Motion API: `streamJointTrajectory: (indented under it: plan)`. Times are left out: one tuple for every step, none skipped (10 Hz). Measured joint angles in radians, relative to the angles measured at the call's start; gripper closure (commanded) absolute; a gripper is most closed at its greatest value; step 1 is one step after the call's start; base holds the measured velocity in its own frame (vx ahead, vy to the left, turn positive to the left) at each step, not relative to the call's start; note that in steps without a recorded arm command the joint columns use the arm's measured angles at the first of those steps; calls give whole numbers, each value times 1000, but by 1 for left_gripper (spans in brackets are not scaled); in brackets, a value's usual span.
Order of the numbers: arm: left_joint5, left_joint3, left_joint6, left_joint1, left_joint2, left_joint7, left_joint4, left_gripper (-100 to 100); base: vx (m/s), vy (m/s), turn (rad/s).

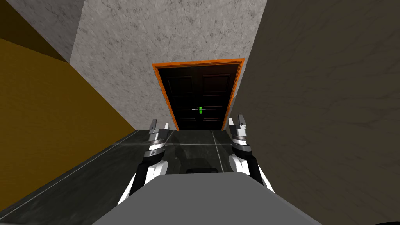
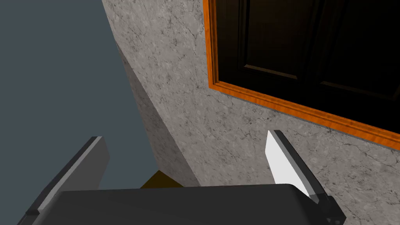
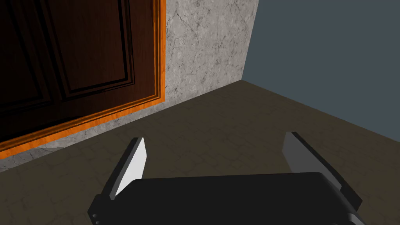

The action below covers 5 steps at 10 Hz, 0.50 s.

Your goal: Pull the door open

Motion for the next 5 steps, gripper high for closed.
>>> streamJointTrajectory:
  plan:
    - [1,4,1,-12,7,3,19,-100,148,-46,-22]
    - [2,4,2,-12,11,4,32,-100,165,-21,-40]
    - [2,5,1,-21,17,4,55,-100,174,-37,-46]
    - [4,10,2,-31,23,7,75,-100,163,-53,-44]
    - [8,17,0,-41,33,11,101,-100,181,-31,-70]
